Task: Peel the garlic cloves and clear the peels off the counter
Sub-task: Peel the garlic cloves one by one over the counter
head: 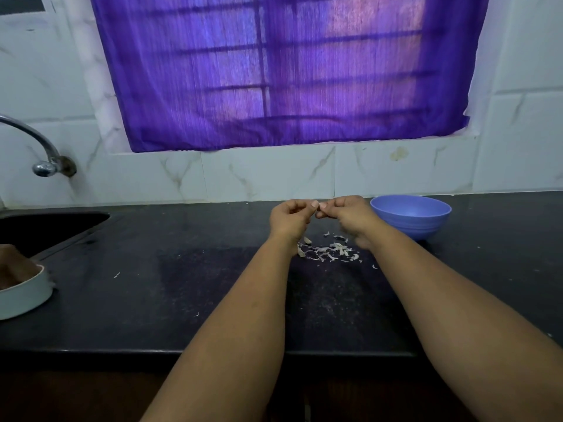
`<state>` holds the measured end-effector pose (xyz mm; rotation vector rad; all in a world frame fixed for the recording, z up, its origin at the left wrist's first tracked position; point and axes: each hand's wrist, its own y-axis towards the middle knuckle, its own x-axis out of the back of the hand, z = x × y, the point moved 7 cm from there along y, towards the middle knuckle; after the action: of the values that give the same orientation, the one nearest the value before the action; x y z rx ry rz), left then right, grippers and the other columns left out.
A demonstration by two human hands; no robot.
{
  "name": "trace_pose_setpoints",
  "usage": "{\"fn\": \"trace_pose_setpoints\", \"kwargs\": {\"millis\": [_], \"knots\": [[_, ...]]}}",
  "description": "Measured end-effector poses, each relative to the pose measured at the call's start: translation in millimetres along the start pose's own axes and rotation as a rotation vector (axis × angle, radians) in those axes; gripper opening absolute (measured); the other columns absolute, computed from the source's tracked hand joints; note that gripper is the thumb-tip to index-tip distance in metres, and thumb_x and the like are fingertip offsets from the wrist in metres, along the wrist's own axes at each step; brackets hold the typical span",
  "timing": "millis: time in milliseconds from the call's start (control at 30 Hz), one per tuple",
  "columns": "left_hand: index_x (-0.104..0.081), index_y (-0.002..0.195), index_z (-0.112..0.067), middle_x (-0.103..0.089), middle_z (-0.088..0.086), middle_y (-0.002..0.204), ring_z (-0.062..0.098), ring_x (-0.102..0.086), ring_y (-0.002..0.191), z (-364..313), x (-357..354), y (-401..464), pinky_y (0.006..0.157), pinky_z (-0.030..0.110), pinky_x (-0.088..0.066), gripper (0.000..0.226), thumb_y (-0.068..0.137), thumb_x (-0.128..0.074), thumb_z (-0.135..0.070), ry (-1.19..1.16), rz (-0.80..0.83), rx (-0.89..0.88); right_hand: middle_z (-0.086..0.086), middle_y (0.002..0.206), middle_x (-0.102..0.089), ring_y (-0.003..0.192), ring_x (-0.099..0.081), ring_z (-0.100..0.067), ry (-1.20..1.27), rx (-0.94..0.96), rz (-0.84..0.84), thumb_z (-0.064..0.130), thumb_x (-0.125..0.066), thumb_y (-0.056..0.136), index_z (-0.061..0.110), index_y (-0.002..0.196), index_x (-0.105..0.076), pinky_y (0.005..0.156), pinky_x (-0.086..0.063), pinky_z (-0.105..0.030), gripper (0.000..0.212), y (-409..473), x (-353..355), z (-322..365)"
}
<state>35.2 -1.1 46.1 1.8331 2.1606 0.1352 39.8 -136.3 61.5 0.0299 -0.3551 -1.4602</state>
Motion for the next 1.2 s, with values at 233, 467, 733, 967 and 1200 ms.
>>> {"fn": "trace_pose_setpoints", "kwargs": {"millis": [233,467,733,967,1200], "knots": [[-0.069,0.111,-0.01,-0.069,-0.003,0.092,0.008,-0.062,0.086,-10.8,-8.8,-4.0,0.062,0.015,-0.045,0.023,0.09,-0.066,-0.018,-0.001,0.07,-0.097,0.009,0.07,-0.065,0.084,-0.057,-0.01,0.268,-0.186,0.083,0.022,-0.056,0.096,0.021,0.084,-0.067,0.078,-0.039,-0.036,0.017,-1.0,-9.0,-8.7],[-0.068,0.112,-0.005,-0.068,-0.001,0.086,0.006,-0.058,0.073,-10.1,-6.0,-1.2,0.053,0.009,-0.044,0.021,0.092,-0.061,-0.01,0.026,0.028,-0.11,0.004,0.079,-0.063,0.084,-0.055,-0.013,0.009,-0.01,0.002,0.029,-0.063,0.092,0.016,0.082,-0.065,0.066,-0.042,-0.027,0.016,0.6,-2.6,0.7],[-0.067,0.1,0.002,-0.065,0.008,0.076,0.009,-0.058,0.059,-4.2,-3.6,1.1,0.055,0.013,-0.048,0.014,0.087,-0.067,-0.005,-0.037,-0.004,-0.042,0.007,0.082,-0.073,0.086,-0.068,-0.011,-0.118,0.287,-0.126,0.02,-0.074,0.083,0.033,0.076,-0.071,0.085,-0.055,-0.031,0.015,6.2,7.9,13.9],[-0.065,0.091,0.0,-0.069,0.01,0.078,0.009,-0.068,0.068,-7.7,-12.3,-0.9,0.068,0.015,-0.055,0.006,0.089,-0.061,0.004,-0.218,0.104,-0.039,0.003,0.077,-0.069,0.065,-0.062,0.006,0.114,0.247,-0.114,0.008,-0.075,0.08,0.013,0.084,-0.07,0.062,-0.046,-0.011,0.008,3.3,10.3,13.5],[-0.065,0.092,0.002,-0.068,0.014,0.085,0.009,-0.069,0.07,-9.9,-12.4,-2.8,0.071,0.016,-0.056,0.009,0.088,-0.06,0.007,-0.234,0.111,-0.047,0.009,0.077,-0.069,0.077,-0.064,-0.009,-0.062,0.301,-0.167,0.019,-0.077,0.08,0.027,0.078,-0.067,0.082,-0.054,-0.033,0.013,8.3,14.3,13.8]]}}
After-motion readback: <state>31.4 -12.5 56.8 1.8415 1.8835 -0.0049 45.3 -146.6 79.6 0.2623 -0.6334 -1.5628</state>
